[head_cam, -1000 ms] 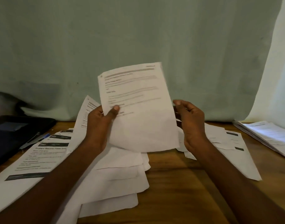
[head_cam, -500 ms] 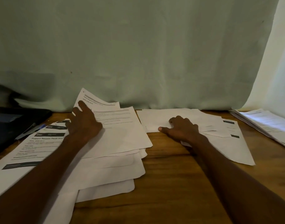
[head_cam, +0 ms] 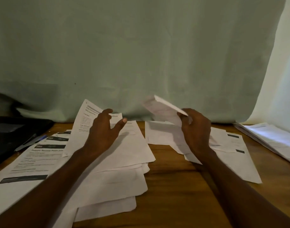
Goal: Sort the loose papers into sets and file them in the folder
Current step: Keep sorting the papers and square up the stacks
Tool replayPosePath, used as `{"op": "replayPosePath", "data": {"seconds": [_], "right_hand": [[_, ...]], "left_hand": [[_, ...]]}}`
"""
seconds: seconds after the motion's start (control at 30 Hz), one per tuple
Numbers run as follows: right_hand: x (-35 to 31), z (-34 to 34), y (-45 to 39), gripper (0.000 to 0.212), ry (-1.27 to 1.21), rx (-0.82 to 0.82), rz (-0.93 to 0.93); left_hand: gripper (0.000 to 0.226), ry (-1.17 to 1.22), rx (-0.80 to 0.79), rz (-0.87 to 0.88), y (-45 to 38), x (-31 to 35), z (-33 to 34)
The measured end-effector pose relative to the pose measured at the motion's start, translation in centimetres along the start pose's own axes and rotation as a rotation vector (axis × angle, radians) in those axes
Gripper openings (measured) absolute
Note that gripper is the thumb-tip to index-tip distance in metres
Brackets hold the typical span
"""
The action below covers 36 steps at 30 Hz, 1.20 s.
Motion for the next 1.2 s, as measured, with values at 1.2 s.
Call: {"op": "replayPosePath", "data": {"seconds": [1.2], "right_hand": [[1.9, 2.9, 2.2, 0.068, 0.466, -0.812, 0.331]], "left_hand": [[0.021, -0.804, -0.235, -0.099, -1.0, -3.3, -3.9]]}}
Point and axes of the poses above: each hand's wrist, its own y-axis away from the middle knuckle, its own z-axis out of the palm, x = y × z, the point moved 1 cm from there along -y, towards the middle knuckle, and after that the axes turned 6 degrees about z, right-handed, at the moved point
